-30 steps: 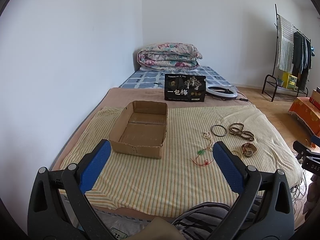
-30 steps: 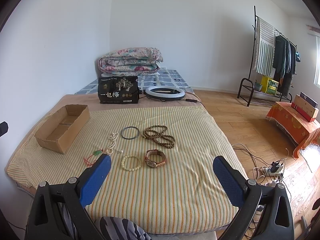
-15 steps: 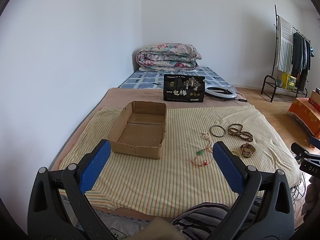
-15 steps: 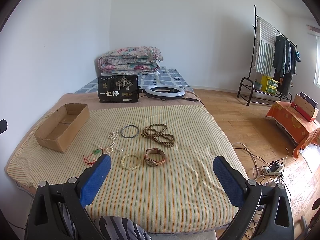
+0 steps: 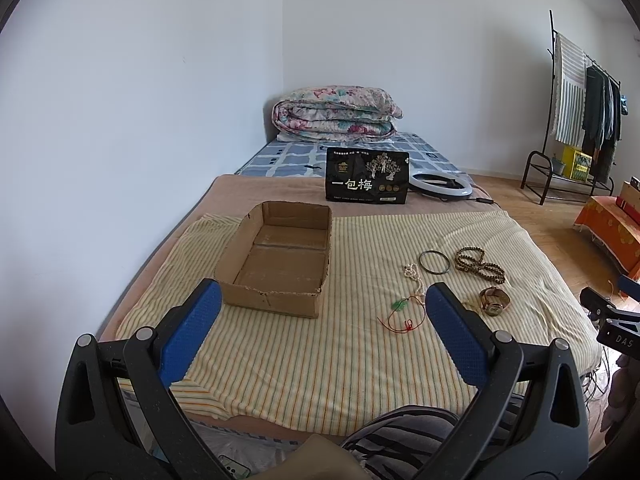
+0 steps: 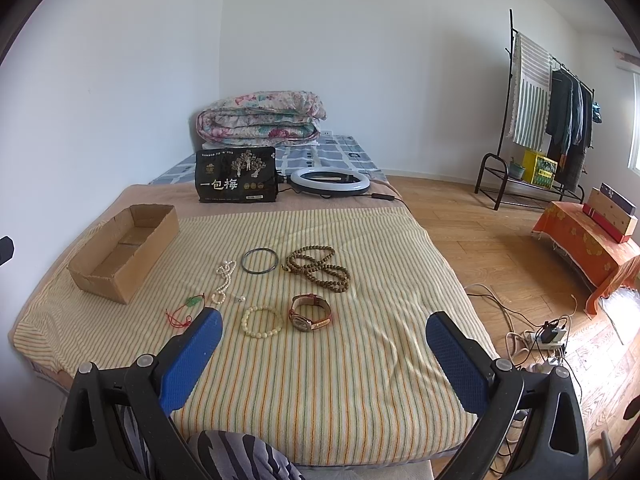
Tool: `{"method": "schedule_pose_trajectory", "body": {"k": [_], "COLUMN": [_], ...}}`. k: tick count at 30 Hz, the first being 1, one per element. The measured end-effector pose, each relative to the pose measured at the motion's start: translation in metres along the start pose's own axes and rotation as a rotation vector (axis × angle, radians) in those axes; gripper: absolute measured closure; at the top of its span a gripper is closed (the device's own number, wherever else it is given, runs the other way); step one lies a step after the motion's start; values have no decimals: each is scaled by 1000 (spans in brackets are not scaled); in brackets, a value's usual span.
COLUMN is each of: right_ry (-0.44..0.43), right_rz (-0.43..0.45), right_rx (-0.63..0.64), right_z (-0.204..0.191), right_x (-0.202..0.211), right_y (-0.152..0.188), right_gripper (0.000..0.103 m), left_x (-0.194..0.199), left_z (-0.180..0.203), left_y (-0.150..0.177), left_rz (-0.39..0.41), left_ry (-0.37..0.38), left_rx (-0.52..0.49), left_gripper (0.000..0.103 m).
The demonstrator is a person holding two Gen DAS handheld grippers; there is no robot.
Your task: Organize jewelry
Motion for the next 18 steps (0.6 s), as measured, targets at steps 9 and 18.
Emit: {"method": "schedule_pose_trajectory", "body": {"k": [9,18], "right_ry": [-1,3], "right_rz": [-6,-15], "right_rx": [0,12], "right_z": [1,-1], "right_x": [-2,-8], "right_y": [3,0], "right_gripper": [0,0], "left_x": [1,-5], "left_z": [1,5], "left_y": [1,4], "left_rz": [-6,-16], "left_ry": [3,11], "left_rx": [-1,1], "left_gripper": [0,0]}}
Point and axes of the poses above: each gripper's, at about its wrist camera, not at the fingertips, and x roughly against the way its jaws point, z to its right, y to its underside, the point moved 8 cm from there along -x, roughly the way its jaws point, and after that the axes turned 3 degrees about x, right-handed, at the moved point
